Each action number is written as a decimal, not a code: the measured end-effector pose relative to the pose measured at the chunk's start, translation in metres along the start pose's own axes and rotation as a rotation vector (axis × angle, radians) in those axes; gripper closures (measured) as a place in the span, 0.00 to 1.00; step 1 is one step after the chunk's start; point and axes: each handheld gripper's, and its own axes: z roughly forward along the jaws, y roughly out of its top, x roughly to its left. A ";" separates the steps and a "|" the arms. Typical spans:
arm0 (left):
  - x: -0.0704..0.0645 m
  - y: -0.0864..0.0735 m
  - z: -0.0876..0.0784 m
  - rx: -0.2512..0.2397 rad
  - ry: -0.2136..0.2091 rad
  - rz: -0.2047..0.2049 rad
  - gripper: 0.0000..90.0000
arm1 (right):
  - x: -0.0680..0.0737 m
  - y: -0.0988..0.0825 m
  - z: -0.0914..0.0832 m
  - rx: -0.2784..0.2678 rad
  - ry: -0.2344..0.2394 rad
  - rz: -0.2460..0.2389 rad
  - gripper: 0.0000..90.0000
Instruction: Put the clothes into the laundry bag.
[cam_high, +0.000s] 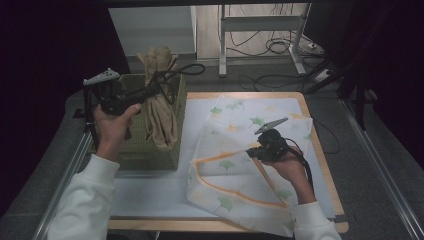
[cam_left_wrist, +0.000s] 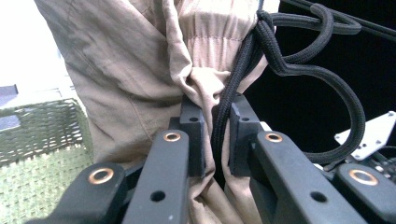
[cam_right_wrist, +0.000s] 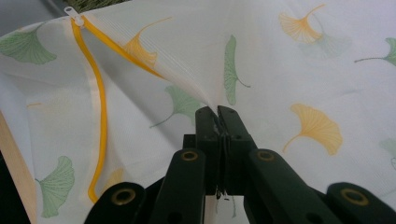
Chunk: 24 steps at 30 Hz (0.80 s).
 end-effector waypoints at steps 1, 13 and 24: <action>-0.001 0.000 0.000 -0.002 -0.007 0.000 0.89 | 0.000 0.000 0.000 0.000 0.000 0.000 0.96; -0.015 0.000 0.005 0.004 -0.049 0.011 0.89 | 0.000 0.000 0.000 0.000 0.000 -0.003 0.96; -0.024 -0.001 0.009 0.007 -0.074 0.016 0.88 | -0.001 -0.001 0.001 0.003 -0.001 0.004 0.96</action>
